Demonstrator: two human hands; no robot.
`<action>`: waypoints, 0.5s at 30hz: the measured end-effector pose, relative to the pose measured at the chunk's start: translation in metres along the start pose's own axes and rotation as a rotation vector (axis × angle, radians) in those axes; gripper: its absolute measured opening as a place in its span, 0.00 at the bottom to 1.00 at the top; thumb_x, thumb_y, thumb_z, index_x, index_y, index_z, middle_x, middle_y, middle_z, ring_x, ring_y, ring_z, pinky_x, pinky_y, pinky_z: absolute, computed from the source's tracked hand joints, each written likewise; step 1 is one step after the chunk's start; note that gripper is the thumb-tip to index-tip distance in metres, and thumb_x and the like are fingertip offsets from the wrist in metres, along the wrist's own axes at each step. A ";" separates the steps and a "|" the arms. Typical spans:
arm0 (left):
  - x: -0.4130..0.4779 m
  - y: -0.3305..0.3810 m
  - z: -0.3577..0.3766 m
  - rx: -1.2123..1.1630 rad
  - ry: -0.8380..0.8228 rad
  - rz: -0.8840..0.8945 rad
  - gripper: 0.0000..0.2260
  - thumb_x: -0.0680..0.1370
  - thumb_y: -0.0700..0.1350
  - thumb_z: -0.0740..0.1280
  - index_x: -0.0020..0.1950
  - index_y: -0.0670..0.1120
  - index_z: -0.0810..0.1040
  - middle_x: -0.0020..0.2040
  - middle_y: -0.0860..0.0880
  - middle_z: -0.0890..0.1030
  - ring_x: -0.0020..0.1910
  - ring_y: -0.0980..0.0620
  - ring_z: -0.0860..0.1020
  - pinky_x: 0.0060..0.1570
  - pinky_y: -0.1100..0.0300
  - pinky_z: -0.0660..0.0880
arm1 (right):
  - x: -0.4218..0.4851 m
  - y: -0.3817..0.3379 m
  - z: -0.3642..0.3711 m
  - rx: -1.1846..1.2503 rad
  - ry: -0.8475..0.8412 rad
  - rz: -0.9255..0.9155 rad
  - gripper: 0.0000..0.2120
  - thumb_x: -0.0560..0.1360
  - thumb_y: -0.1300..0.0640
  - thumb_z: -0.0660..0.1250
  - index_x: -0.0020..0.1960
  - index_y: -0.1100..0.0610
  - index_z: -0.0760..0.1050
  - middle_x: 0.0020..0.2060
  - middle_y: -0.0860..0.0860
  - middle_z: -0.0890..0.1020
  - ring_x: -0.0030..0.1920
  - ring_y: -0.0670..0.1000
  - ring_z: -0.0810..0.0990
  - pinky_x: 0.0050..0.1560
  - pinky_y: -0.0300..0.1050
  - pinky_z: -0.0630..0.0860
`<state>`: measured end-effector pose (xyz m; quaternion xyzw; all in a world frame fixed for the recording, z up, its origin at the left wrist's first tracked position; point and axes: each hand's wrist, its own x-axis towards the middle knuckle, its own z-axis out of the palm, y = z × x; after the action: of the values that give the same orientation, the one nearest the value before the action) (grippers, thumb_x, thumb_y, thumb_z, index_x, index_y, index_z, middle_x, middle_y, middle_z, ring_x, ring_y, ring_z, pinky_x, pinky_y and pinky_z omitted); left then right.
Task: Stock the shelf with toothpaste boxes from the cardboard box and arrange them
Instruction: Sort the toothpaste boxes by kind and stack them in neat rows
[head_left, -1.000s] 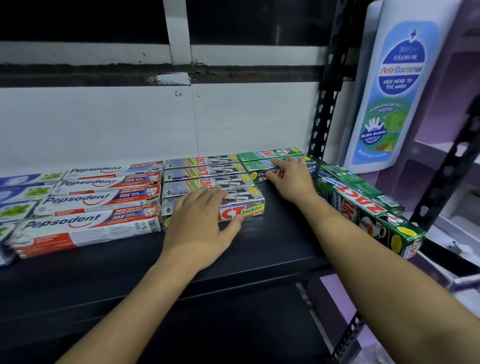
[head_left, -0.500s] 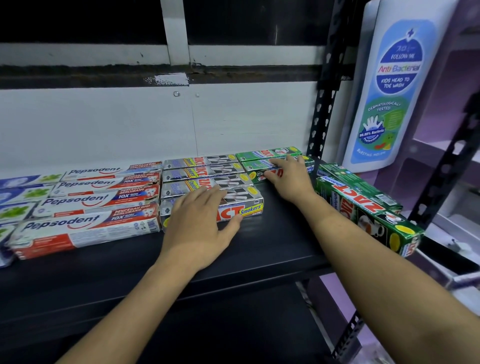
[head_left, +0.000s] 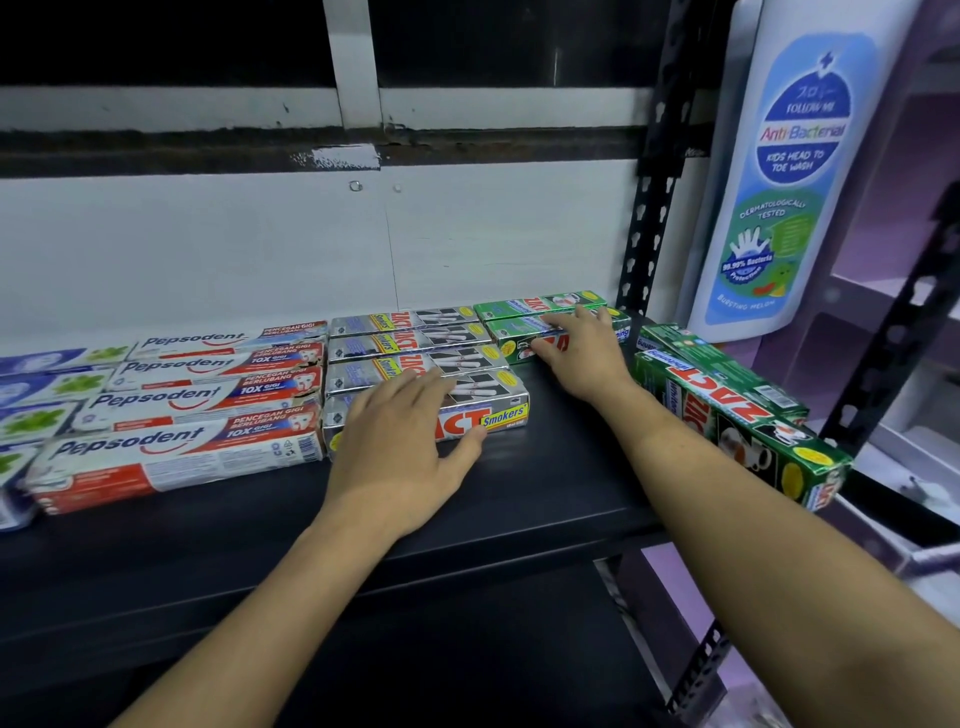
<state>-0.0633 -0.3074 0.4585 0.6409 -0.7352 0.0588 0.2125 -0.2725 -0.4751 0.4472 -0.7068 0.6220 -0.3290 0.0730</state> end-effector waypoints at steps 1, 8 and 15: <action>0.000 0.000 0.000 -0.003 0.001 0.000 0.28 0.79 0.66 0.56 0.76 0.55 0.64 0.77 0.56 0.64 0.76 0.54 0.59 0.75 0.53 0.53 | 0.000 -0.001 0.000 -0.004 -0.001 0.000 0.25 0.78 0.45 0.66 0.72 0.51 0.70 0.75 0.59 0.64 0.77 0.63 0.50 0.75 0.57 0.53; 0.000 0.000 0.000 -0.010 0.015 -0.002 0.27 0.79 0.65 0.58 0.75 0.54 0.66 0.76 0.56 0.66 0.75 0.53 0.61 0.75 0.52 0.54 | -0.002 -0.004 0.000 -0.102 0.003 -0.007 0.24 0.79 0.44 0.64 0.72 0.51 0.69 0.75 0.60 0.63 0.76 0.66 0.51 0.75 0.61 0.52; -0.001 0.001 -0.001 -0.005 0.025 -0.011 0.27 0.79 0.64 0.59 0.75 0.54 0.67 0.75 0.55 0.67 0.75 0.53 0.62 0.74 0.53 0.55 | -0.020 -0.018 -0.011 -0.354 0.087 -0.159 0.23 0.79 0.48 0.62 0.72 0.55 0.68 0.74 0.61 0.64 0.76 0.65 0.52 0.76 0.59 0.51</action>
<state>-0.0641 -0.3062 0.4595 0.6436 -0.7291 0.0636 0.2238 -0.2638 -0.4494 0.4581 -0.7407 0.6148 -0.2495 -0.1052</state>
